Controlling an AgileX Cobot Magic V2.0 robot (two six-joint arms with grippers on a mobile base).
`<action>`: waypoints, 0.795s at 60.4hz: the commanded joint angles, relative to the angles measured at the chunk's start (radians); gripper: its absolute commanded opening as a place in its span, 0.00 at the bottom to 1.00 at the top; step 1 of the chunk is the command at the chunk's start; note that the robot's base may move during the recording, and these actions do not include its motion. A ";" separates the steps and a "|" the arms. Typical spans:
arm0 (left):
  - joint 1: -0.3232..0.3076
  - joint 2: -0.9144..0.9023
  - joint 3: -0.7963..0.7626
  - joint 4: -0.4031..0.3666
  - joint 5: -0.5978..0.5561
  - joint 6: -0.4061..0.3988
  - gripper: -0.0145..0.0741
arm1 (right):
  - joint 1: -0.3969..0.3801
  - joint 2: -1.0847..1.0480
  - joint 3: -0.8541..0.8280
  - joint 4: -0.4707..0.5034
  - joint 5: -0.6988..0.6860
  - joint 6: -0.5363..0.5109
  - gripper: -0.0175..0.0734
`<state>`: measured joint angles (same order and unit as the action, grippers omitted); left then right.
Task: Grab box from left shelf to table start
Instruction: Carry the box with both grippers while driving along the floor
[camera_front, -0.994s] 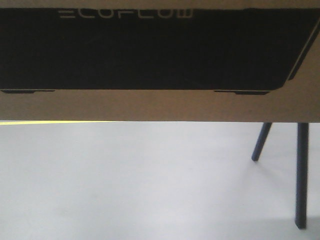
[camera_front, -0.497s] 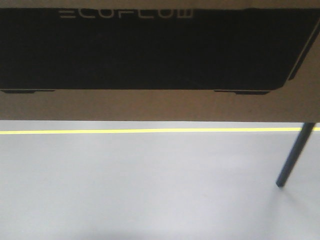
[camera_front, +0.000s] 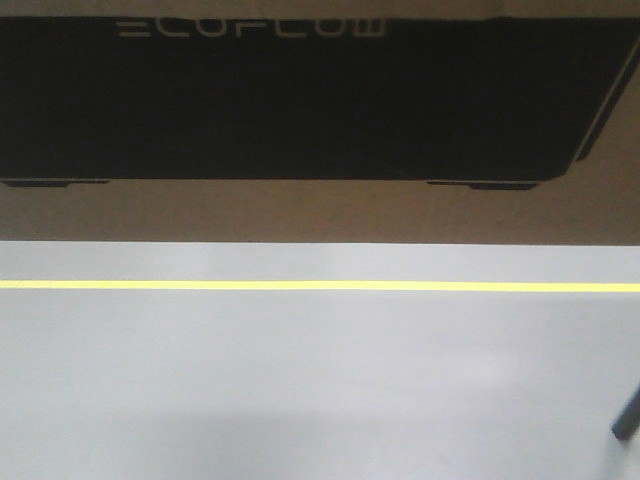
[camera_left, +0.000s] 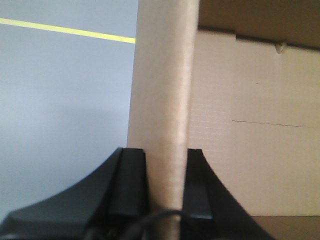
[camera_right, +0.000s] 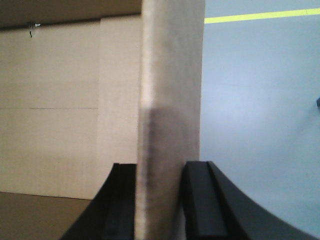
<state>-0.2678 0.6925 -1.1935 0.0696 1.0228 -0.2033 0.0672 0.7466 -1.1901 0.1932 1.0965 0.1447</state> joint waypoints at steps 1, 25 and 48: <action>0.002 -0.016 -0.046 -0.010 -0.181 -0.031 0.07 | -0.010 0.002 -0.027 -0.091 -0.109 -0.002 0.22; 0.002 -0.016 -0.046 -0.010 -0.181 -0.031 0.07 | -0.010 0.002 -0.027 -0.091 -0.109 -0.002 0.22; 0.002 -0.016 -0.046 -0.010 -0.181 -0.031 0.07 | -0.010 0.002 -0.027 -0.091 -0.109 -0.002 0.22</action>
<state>-0.2678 0.6925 -1.1935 0.0679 1.0228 -0.2033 0.0672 0.7466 -1.1901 0.1932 1.0965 0.1447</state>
